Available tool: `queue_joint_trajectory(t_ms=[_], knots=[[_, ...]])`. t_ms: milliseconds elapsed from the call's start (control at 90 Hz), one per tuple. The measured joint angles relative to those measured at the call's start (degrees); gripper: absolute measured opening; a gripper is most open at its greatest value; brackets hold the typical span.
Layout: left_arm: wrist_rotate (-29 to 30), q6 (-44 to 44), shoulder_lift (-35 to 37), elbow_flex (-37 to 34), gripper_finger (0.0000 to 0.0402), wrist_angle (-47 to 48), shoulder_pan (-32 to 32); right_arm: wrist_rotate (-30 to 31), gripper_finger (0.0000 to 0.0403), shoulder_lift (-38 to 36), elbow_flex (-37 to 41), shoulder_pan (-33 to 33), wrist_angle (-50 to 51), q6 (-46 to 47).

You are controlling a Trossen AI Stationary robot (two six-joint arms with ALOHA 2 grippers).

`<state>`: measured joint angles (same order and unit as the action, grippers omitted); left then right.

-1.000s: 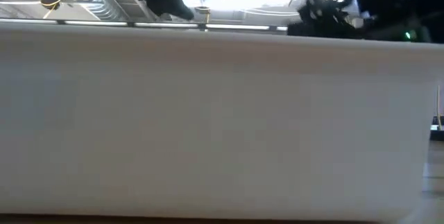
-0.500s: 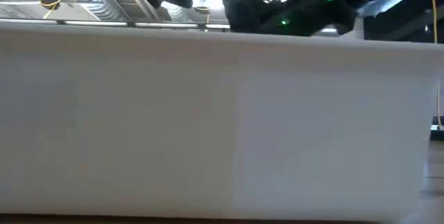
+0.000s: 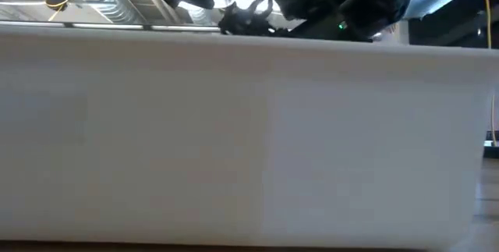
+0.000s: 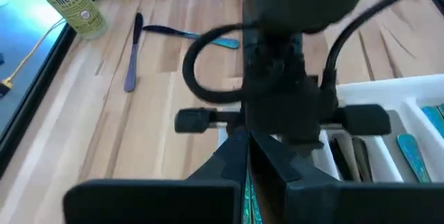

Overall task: Sort silverware
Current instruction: Put the blue table knife into the white silverware tray

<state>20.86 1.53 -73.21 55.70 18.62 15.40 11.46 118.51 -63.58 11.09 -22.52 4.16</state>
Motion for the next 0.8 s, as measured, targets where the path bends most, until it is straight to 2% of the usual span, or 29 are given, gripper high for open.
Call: queue_joint_trajectory(t_ms=[167, 456, 678, 800], knots=[[0.0, 0.03, 0.02, 0.0, 0.0, 0.14, 0.0, 0.1, 0.0062, 1.02, -0.36, -0.57, -0.07, 0.03], [1.19, -1.03, 0.02, 0.0, 0.0, 0.98, -0.93, 6.41, 0.0142, 0.59, -0.25, -0.59, 3.73, 0.24], [1.31, -2.96, 0.02, 0.0, 0.0, 0.98, -1.18, 11.53, 0.017, -8.91, -0.18, 0.08, 18.0, 1.11], [1.33, -2.68, 0.02, 0.0, 0.0, 1.15, -1.22, 20.95, 0.0164, -14.04, 3.41, 1.93, 20.77, 1.12]])
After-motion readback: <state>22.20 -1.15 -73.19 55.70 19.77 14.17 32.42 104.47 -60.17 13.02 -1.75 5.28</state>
